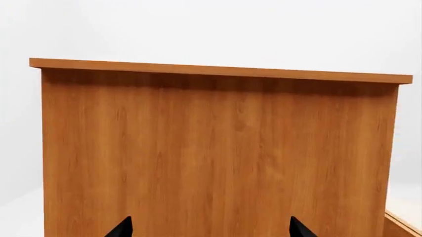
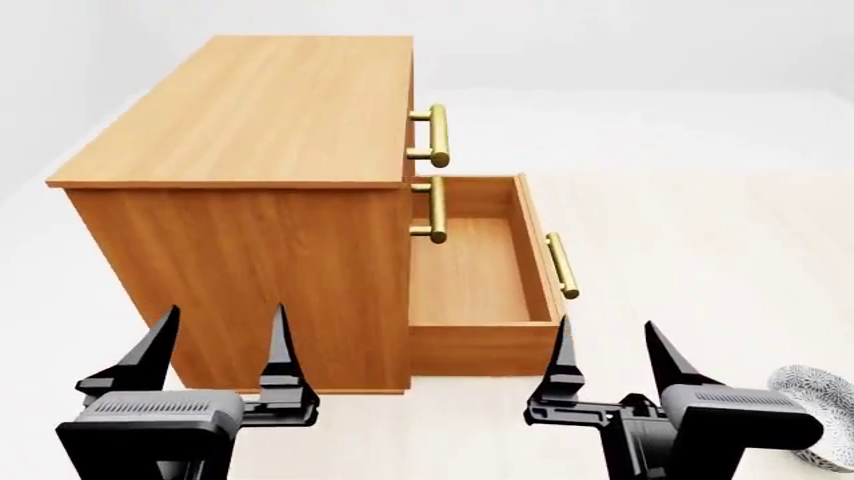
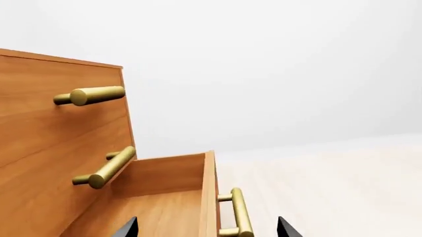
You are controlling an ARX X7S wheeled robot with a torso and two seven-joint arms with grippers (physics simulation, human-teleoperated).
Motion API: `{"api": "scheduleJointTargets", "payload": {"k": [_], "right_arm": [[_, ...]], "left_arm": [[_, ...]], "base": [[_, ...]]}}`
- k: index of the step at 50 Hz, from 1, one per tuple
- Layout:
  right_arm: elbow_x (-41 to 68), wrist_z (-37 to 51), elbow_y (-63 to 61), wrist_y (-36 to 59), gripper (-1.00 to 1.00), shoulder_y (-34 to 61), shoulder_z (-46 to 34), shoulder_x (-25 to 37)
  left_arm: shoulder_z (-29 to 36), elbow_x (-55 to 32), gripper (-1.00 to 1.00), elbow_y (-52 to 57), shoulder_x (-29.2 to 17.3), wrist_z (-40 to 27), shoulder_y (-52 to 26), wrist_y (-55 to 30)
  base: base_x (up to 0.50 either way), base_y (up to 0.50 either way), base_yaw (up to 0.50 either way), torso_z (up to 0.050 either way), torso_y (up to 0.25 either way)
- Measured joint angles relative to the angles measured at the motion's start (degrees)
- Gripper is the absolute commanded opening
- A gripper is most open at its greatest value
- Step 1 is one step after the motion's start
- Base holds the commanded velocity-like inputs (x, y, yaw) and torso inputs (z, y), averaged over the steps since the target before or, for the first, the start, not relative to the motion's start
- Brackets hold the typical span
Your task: Put the bowl on top of the cabinet.
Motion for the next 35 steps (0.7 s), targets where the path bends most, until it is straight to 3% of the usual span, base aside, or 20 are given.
{"api": "scheduleJointTargets", "payload": {"k": [8, 35], "right_arm": [[-0.46, 0.05, -0.19, -0.88, 1.00, -0.12, -0.53, 0.40], [-0.40, 3.38, -0.85, 5.05, 1.00, 2.21, 0.08, 2.32]], "left_arm": [[0.16, -0.15, 1.00, 0.11, -0.23, -0.21, -0.05, 0.04], [-0.50, -0.54, 1.00, 1.73, -1.27, -1.30, 0.56, 0.55]], "base": [[0.30, 0.00, 0.00, 0.000, 0.000], [0.00, 0.00, 0.00, 0.000, 0.000]]}}
